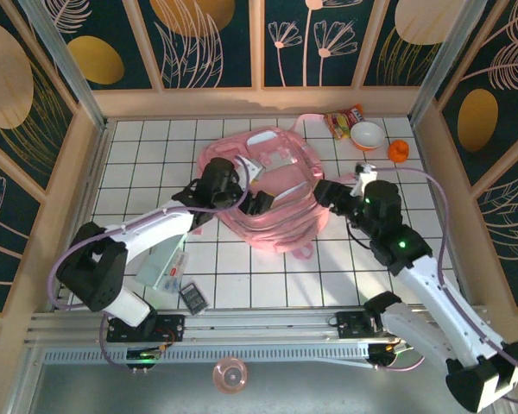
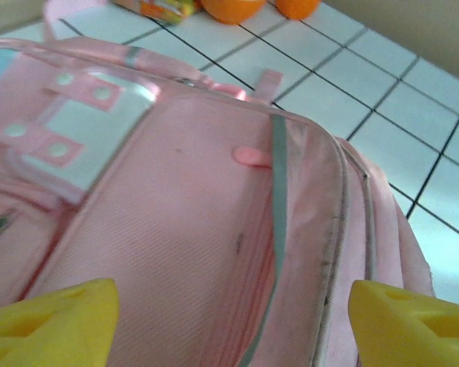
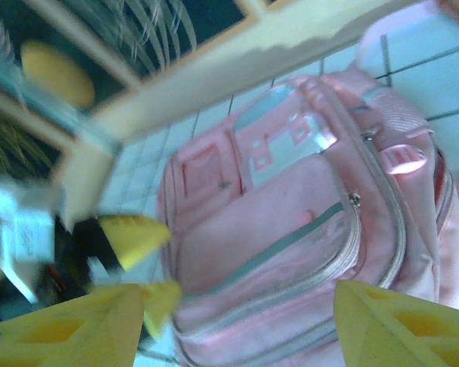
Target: Pack the student bag
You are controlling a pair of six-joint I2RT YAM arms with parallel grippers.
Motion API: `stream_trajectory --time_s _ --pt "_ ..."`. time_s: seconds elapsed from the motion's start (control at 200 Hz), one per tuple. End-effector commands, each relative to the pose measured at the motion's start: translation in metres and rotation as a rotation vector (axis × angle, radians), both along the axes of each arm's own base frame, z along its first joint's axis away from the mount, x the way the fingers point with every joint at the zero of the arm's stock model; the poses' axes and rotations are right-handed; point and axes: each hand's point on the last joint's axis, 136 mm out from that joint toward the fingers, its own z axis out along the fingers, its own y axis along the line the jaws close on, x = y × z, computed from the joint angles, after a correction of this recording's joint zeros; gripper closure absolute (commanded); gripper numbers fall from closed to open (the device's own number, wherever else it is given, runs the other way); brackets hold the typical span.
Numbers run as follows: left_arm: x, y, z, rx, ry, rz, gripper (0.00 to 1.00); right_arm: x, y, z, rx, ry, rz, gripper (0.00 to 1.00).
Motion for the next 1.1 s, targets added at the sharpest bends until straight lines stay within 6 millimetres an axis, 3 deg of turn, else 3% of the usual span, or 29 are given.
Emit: stream_trajectory --time_s 0.0,0.15,0.29,0.405,0.575,0.671,0.716,0.761,0.831,0.916,1.096 --pt "0.019 0.037 0.040 -0.203 0.003 0.167 0.19 -0.015 0.035 -0.014 -0.330 -0.094 0.300 0.33" --pt "0.024 0.097 0.029 -0.274 0.068 0.370 0.18 -0.038 0.079 -0.072 -0.746 -0.136 0.632 0.30" --pt "0.016 0.135 0.019 -0.339 0.104 0.479 0.18 -0.055 0.108 -0.125 -0.995 -0.181 0.873 0.24" --pt "0.006 0.149 0.021 -0.370 0.088 0.524 0.17 -0.052 0.120 -0.154 -1.096 -0.231 0.934 0.18" --pt "-0.001 0.156 0.020 -0.374 0.078 0.542 0.17 -0.021 0.124 -0.185 -1.214 -0.289 0.838 0.16" --pt "-0.003 0.157 0.015 -0.371 0.089 0.548 0.17 -0.012 0.125 -0.201 -1.248 -0.296 0.804 0.20" --pt "-0.003 0.157 0.014 -0.372 0.093 0.550 0.17 -0.006 0.121 -0.204 -1.276 -0.301 0.763 0.31" --pt "-0.004 0.157 0.013 -0.371 0.096 0.552 0.17 0.003 0.115 -0.204 -1.317 -0.316 0.702 0.49" --pt "-0.004 0.158 0.011 -0.370 0.100 0.555 0.17 0.013 0.108 -0.192 -1.344 -0.356 0.611 0.66" --pt "-0.005 0.157 0.007 -0.358 0.106 0.545 0.19 0.010 0.108 -0.171 -1.298 -0.367 0.647 1.00" --pt "-0.010 0.148 0.003 -0.347 0.104 0.477 0.21 -0.001 0.116 -0.078 -1.052 -0.452 0.762 1.00"
